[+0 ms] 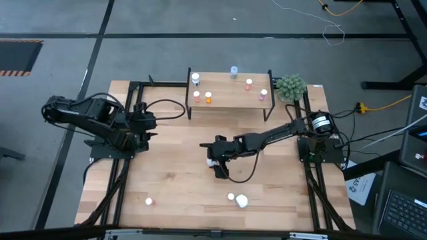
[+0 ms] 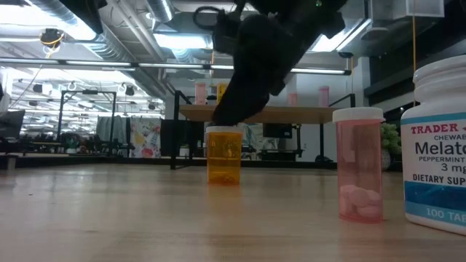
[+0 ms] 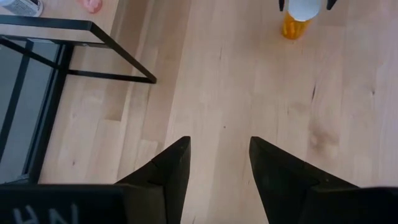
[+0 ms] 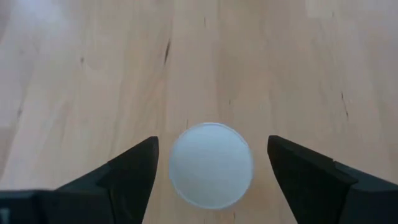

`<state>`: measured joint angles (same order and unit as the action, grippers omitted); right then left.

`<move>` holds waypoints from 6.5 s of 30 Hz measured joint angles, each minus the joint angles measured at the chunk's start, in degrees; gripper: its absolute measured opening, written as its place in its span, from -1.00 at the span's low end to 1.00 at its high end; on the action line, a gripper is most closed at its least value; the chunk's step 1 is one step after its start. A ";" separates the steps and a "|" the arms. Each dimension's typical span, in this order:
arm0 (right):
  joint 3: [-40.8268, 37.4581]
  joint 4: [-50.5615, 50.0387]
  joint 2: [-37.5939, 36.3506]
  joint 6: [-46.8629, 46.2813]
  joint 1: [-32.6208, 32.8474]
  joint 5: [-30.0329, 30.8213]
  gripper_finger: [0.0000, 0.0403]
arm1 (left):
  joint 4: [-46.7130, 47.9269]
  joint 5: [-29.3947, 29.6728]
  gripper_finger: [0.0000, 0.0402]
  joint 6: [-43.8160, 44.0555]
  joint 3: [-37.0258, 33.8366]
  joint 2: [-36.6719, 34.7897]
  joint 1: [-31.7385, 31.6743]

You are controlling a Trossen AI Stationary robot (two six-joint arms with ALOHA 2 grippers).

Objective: Pick and place medicine bottles onto shelf by color
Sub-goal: Put the orange pill bottle on the shelf, then put the left pink pill bottle on the shelf

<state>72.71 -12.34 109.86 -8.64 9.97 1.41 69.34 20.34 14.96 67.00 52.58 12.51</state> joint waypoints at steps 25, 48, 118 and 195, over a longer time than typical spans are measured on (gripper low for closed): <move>0.00 0.46 3.00 -1.76 0.03 0.02 0.11 | -0.01 0.02 -0.20 -0.02 -0.02 0.00 0.00; 28.64 -41.19 -0.59 7.78 -4.27 15.49 0.05 | -0.04 0.20 -0.20 -0.01 -0.02 0.01 -0.02; 52.50 -39.72 14.28 19.43 -39.38 -10.52 0.20 | -0.02 1.49 -0.20 -0.06 -0.02 0.01 -0.01; 17.53 -69.25 -27.50 -17.61 2.92 -6.20 0.21 | -17.61 -21.59 -0.22 56.63 0.00 20.30 31.91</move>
<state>90.23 -81.59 82.35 -26.25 12.90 -4.79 51.73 -1.26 71.59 67.00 72.88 44.42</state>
